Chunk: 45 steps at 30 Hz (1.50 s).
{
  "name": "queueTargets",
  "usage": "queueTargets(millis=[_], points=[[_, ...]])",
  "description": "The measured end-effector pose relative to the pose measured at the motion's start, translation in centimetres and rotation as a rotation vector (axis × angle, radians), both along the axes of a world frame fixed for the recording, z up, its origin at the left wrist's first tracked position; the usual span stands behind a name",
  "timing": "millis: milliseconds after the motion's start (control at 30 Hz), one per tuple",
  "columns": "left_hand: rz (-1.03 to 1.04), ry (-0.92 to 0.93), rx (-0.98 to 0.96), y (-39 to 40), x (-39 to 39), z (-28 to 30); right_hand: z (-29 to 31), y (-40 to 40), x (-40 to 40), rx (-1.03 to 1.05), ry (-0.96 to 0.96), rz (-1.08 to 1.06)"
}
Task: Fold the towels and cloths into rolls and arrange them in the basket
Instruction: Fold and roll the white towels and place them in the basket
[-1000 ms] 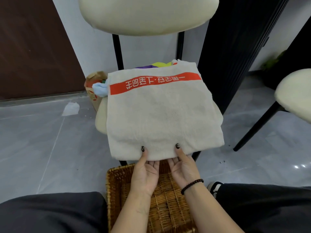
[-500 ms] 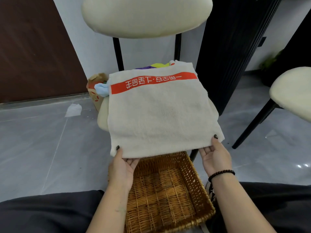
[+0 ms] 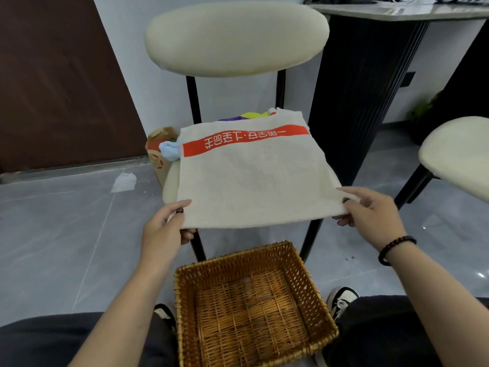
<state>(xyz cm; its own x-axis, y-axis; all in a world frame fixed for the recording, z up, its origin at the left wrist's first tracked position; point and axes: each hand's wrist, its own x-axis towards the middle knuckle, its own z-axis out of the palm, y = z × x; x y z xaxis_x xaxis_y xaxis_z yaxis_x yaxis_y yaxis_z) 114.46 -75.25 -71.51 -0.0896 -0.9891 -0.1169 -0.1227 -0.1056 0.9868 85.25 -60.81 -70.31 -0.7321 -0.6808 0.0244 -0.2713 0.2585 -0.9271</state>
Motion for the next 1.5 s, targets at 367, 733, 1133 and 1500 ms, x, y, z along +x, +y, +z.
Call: queueTargets(millis=[367,733,1133,1500], points=[[-0.318,-0.040,-0.013,-4.4,2.0,5.5,5.8,0.2,-2.4,0.100,0.023,0.273],[-0.555,0.062,0.056,-9.7,1.0,5.7,6.1,-3.9,-4.8,-0.011,0.058,0.229],[-0.379,-0.352,0.002,-16.5,-1.2,5.4,4.5,-12.2,-8.3,-0.010,0.014,0.137],[-0.261,-0.219,-0.043,-20.2,-4.4,3.8,3.5,-18.5,-8.5,-0.035,0.196,0.016]])
